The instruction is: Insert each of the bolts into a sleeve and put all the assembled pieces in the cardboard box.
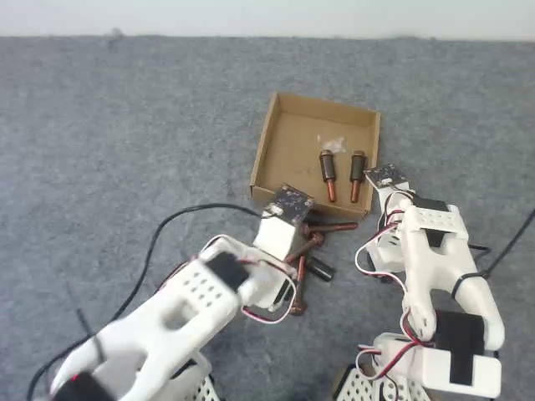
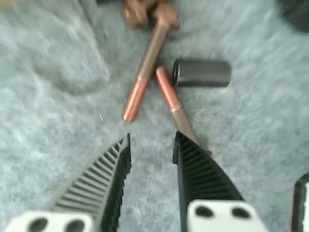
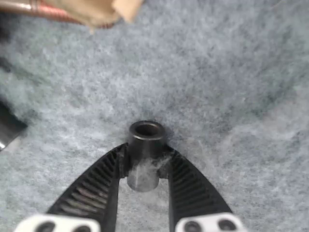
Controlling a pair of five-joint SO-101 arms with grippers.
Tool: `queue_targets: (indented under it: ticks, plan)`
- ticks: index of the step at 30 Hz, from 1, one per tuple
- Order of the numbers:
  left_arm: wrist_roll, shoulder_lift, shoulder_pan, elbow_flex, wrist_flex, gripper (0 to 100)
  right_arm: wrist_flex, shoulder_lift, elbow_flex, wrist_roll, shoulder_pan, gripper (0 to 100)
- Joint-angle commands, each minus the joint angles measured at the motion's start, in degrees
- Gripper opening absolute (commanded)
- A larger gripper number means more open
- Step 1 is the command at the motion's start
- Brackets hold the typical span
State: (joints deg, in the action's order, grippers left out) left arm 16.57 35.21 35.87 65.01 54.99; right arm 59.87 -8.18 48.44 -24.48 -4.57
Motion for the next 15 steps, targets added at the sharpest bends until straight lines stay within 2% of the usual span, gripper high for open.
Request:
queue_targets:
  ticks: [1,6,10,15]
  plan:
    - [0.26,8.97,0.0,3.47,-2.55,14,-0.84,-1.71,-1.41,-0.62,0.04,0.7]
    - [0.44,4.57,4.13,2.86,-2.99,14,-0.84,-1.71,-1.41,-0.62,0.04,0.7]
    - [4.22,-0.88,9.32,2.77,-8.09,14,-0.84,-1.71,-1.41,-0.62,0.04,0.7]
    - [5.1,-7.65,9.76,1.63,-11.78,14,-0.84,-1.71,-1.41,-0.62,0.04,0.7]
